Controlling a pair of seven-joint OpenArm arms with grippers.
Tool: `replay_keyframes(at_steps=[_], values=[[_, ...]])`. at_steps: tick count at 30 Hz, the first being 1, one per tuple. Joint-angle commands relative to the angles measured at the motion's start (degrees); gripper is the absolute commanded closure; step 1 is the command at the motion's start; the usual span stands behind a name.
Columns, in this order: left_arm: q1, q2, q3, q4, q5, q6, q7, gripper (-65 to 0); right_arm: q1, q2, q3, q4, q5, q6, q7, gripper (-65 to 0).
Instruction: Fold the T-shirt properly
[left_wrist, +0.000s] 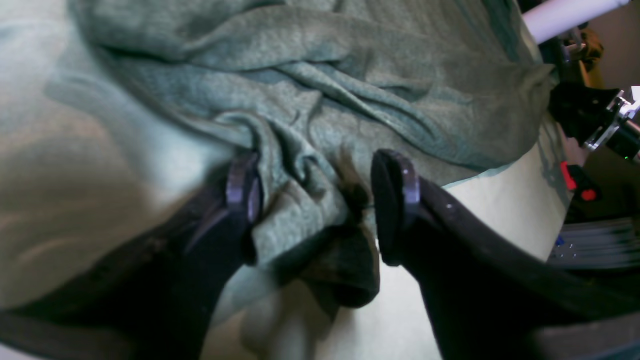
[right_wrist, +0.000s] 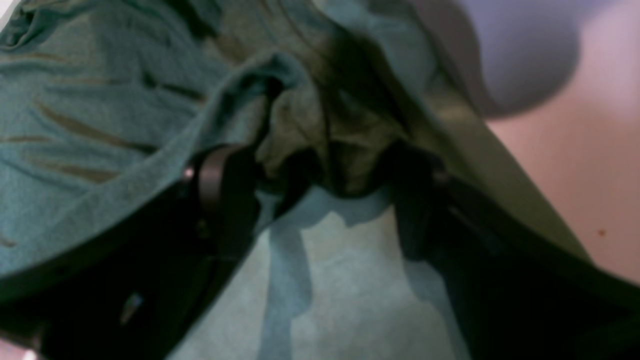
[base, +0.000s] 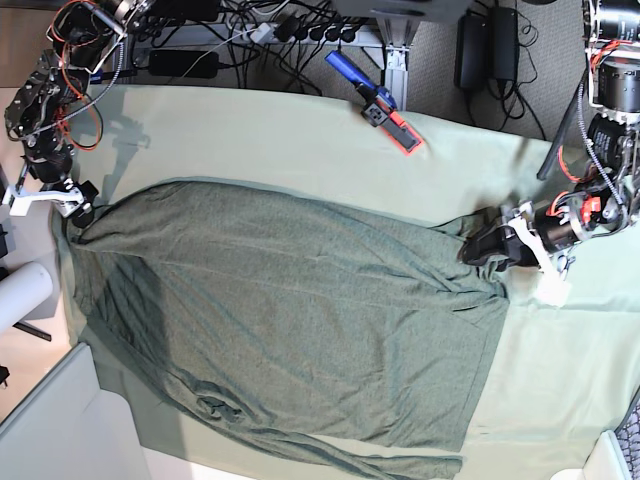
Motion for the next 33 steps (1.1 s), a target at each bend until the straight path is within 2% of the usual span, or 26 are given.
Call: replay_keyframes(at_steps=[1,4,5,6,17,18,19,22,23,24,29,33], values=[[-0.5,-0.2,0.1,0.6,0.6,-0.3,0.8,-26.3,0.8,1.5,0.4,0.8,0.9,0.5,1.3,-42.0],[-0.5,-0.2,0.1,0.6,0.7,-0.3,0.8,-7.1,0.8,1.2,0.4,0.8,0.9,0.5,1.4,-42.0],[-0.5,-0.2,0.1,0.6,0.6,-0.3,0.8,-2.2,0.8,1.2,0.4,0.8,1.0,0.5,1.8,-42.0],[-0.5,-0.2,0.1,0.6,0.6,-0.3,0.8,0.0,0.8,1.0,0.4,0.8,1.0,0.5,2.2,-42.0],[-0.5,-0.3,0.1,0.7,0.4,-0.3,1.4,0.0,2.8,-2.1,0.4,-2.0,0.2,0.5,6.5,-41.7],[-0.5,-0.3,0.1,0.7,0.3,-0.3,1.4,0.0,3.1,-2.2,0.4,-2.6,0.0,0.5,6.9,-39.9],[-0.5,-0.4,0.1,0.7,0.4,-0.3,1.4,0.0,3.4,-2.3,0.4,-3.0,-0.3,0.5,7.6,-35.0],[-0.5,-0.5,0.1,0.8,-0.1,-0.3,1.5,0.0,4.2,-2.4,0.4,-4.5,-2.0,0.5,8.8,-10.9],[-0.5,-0.7,0.0,0.9,-0.6,-0.3,1.7,0.0,4.1,-2.4,0.4,-4.7,-2.2,0.5,9.0,-3.9],[-0.5,-0.9,0.0,1.2,-1.4,-0.3,2.0,0.0,4.1,-2.5,0.4,-4.8,-2.2,0.5,9.0,0.0],[-0.2,-2.2,0.0,5.2,-3.6,-0.3,6.3,0.0,3.9,-2.2,0.4,-4.6,-1.9,0.5,6.1,0.0],[1.7,-4.0,0.0,11.0,-7.4,-0.3,10.5,0.0,2.8,-1.7,1.1,-2.5,1.9,0.7,1.1,0.0]])
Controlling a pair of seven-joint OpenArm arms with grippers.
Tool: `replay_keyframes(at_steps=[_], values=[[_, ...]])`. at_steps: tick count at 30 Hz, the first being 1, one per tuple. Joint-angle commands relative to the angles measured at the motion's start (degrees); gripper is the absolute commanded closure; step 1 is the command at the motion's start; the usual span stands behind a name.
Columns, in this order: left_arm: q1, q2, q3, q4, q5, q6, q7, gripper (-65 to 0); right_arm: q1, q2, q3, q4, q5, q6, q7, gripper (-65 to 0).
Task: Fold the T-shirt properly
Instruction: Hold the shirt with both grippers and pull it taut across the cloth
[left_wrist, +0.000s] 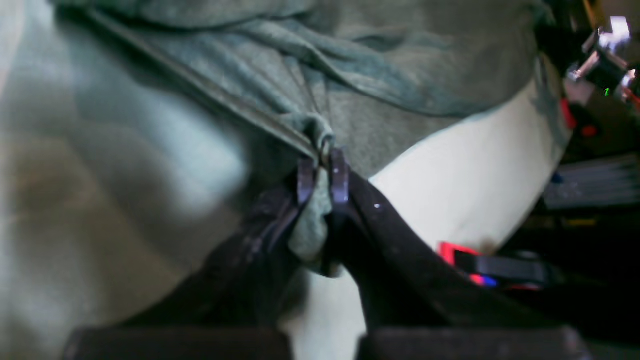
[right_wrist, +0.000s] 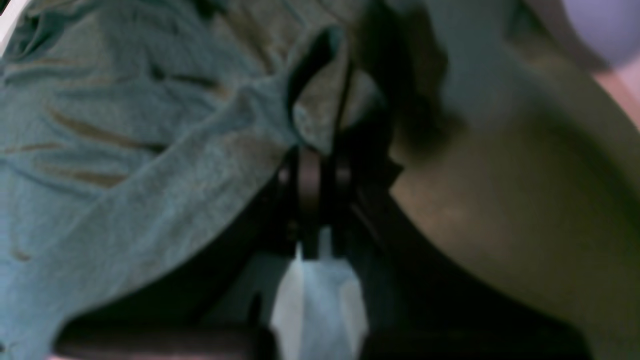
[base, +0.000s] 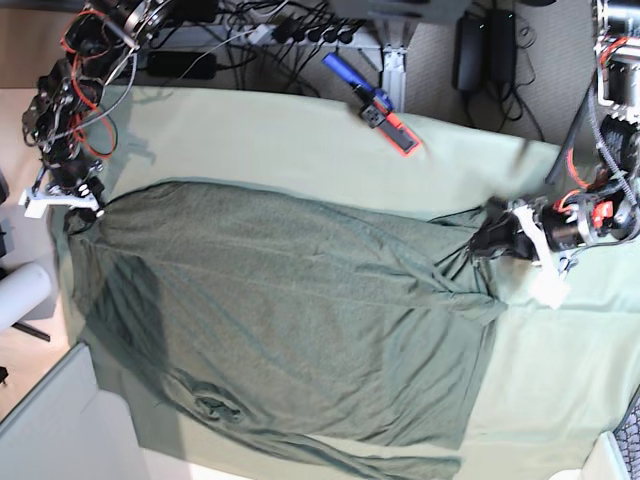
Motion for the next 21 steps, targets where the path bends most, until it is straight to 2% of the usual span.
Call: replay_keyframes(at_steps=[1,5,12,16,21], values=[[0.2,-1.4,-0.2,2.5,-1.7,-0.5,-0.2,0.0,-0.2,1.6,0.8,2.0,1.8,0.7,-0.3,0.0],[3.4,-3.9,-0.2,7.8,-2.2,-0.5,-0.1,0.0,-4.0,2.1,3.0,7.0,3.9,0.7,-2.5,0.0],[5.9,-7.0,-0.2,13.2,-2.4,-0.5,0.2,0.0,-10.1,4.8,3.5,10.6,6.5,0.7,-4.2,0.0],[5.8,-8.6,-0.2,15.5,-2.4,-0.5,0.1,0.0,-10.3,5.8,4.0,10.6,7.5,0.7,-4.1,0.0],[5.8,-8.3,-0.2,15.8,-2.4,-0.5,-0.3,0.0,-7.7,5.7,4.0,10.5,7.6,0.7,-4.2,0.0]])
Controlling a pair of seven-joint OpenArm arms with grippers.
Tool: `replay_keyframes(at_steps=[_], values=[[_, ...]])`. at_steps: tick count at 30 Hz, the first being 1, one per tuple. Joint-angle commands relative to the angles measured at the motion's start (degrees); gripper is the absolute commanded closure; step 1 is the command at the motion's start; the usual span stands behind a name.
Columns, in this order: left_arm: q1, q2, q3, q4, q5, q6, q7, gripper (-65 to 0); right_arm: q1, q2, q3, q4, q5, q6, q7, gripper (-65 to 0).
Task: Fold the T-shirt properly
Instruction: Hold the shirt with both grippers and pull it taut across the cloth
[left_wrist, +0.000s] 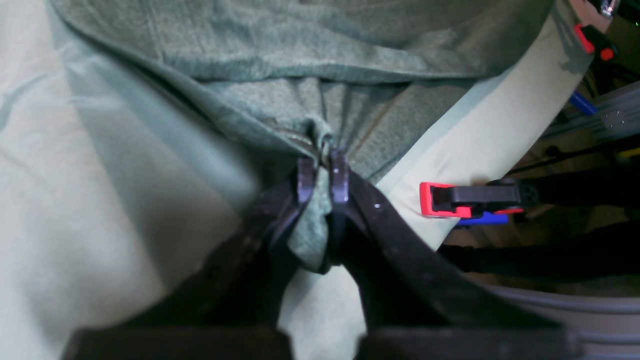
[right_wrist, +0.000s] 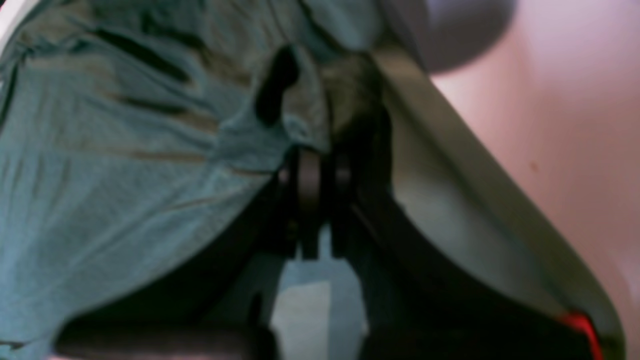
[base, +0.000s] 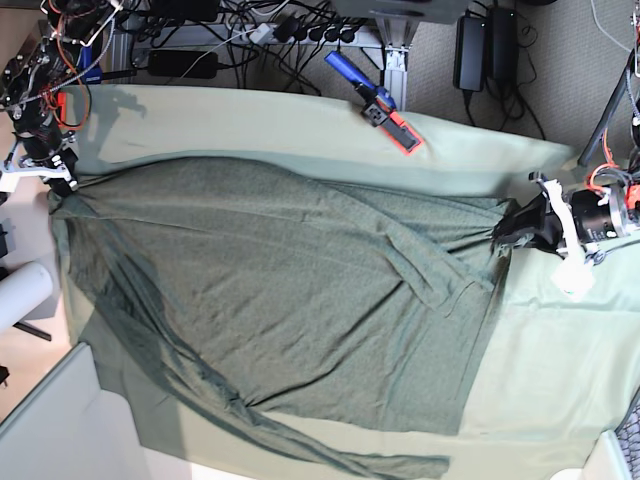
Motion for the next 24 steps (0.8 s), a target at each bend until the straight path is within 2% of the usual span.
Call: replay_keyframes(at_steps=[1,10,14,19,24], values=[[-0.6,-0.8,-0.3,0.9,-1.2,-0.5,-1.2,0.0,1.5,1.7,0.5,1.1,0.7,0.7,1.5,0.0],[-2.2,-0.8,-0.3,0.9,-0.4,-0.5,-1.6,0.0,8.5,1.6,0.0,0.9,-1.6,0.7,1.5,0.0],[-6.0,-0.8,-0.3,0.1,2.6,-0.5,-4.7,0.0,10.3,1.6,-2.3,0.7,-4.0,0.7,1.7,0.0],[-12.4,-0.8,1.3,-5.6,3.3,-0.5,-5.2,0.0,11.0,1.5,-6.4,0.7,-7.0,0.7,2.2,0.0],[-16.1,-0.8,4.7,-12.0,3.4,-0.5,-5.3,0.0,11.0,0.7,-7.4,0.6,-9.8,0.6,2.7,0.0]])
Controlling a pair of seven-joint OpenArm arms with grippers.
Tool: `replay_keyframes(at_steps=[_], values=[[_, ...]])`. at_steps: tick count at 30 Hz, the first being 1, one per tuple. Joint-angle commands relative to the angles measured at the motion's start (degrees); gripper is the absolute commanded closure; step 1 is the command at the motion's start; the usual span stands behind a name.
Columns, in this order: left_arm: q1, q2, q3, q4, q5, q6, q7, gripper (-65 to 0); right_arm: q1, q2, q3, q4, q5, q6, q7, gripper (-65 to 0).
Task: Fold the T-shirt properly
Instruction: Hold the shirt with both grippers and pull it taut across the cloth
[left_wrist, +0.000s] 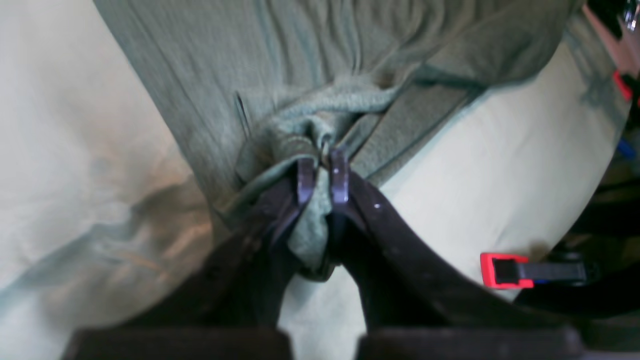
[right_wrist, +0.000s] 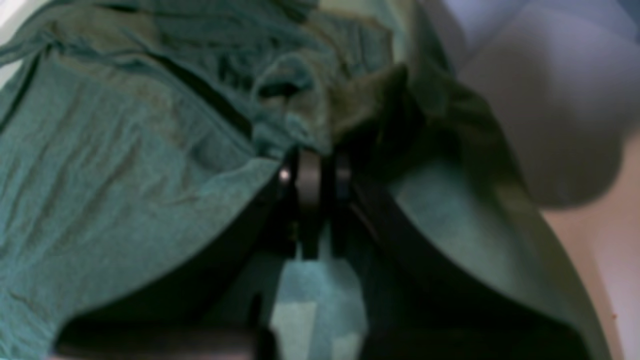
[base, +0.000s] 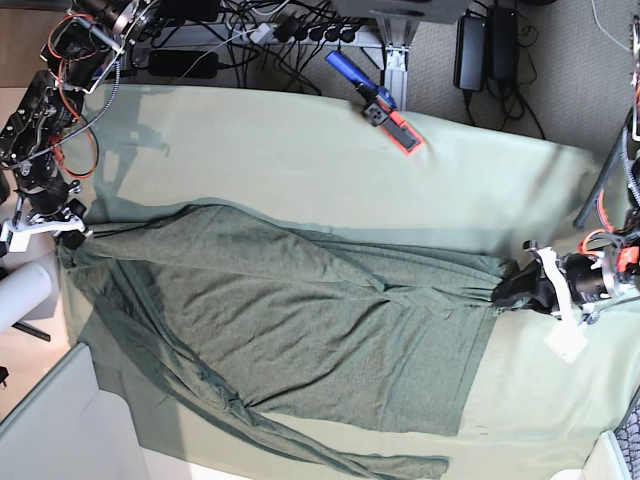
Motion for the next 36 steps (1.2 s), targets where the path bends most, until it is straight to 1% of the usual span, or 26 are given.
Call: replay_keyframes(at_steps=[1,3,8,13,20,21,22,23,24,26,28,33,36], values=[[-1.6,-0.8,-0.1,0.3,-1.2,-0.5,-1.4,0.0,0.9,1.3,0.2,0.7,0.0,0.6,2.5,0.0],[-1.5,-0.8,0.0,0.1,-1.2,-0.5,-1.8,0.0,1.0,1.3,0.2,0.3,-0.7,0.6,3.8,0.0],[-2.4,-0.8,0.0,0.1,-1.1,-0.5,-2.1,0.0,3.6,1.3,0.2,-4.1,-1.3,0.6,4.0,0.0],[-4.2,-0.2,0.0,0.0,0.5,-0.5,-2.3,0.0,7.0,1.4,0.2,-9.5,-1.3,0.6,4.3,0.0],[-4.7,0.9,0.0,-0.2,2.0,-0.5,-2.2,0.0,7.7,1.4,0.2,-10.6,-1.9,0.6,4.2,0.0],[-4.7,1.0,0.0,-0.2,2.1,-0.5,-2.2,0.0,7.6,1.4,0.2,-10.6,-1.8,0.7,3.6,-6.9],[-4.7,1.0,0.0,-0.2,2.1,-0.5,-2.2,0.0,7.6,1.4,0.2,-10.6,-1.7,0.6,2.5,-16.7],[-4.7,1.1,0.0,-0.2,2.1,-0.5,-2.2,0.0,7.5,1.4,0.4,-10.6,-1.1,0.7,0.2,-24.6],[-4.7,1.1,0.0,-0.2,2.1,-0.5,-2.0,0.0,7.5,1.5,0.7,-10.4,0.2,0.7,-3.1,-29.2],[-4.6,1.1,0.0,-0.2,2.0,-0.5,-1.2,0.0,6.6,1.4,1.4,-9.5,4.3,1.7,-7.7,-29.7],[-4.3,1.1,0.0,-0.2,2.0,-0.5,-0.6,0.0,4.3,1.2,2.3,-7.1,9.3,3.0,-9.1,-29.7],[-2.8,1.1,0.0,-0.2,1.0,-0.5,0.3,0.0,-1.4,-2.0,8.2,0.6,9.4,3.3,-9.5,-29.7],[-1.8,1.1,0.0,-0.2,-1.2,-0.5,0.4,0.0,-4.9,-3.9,9.4,2.4,10.8,3.3,-9.8,-29.7]])
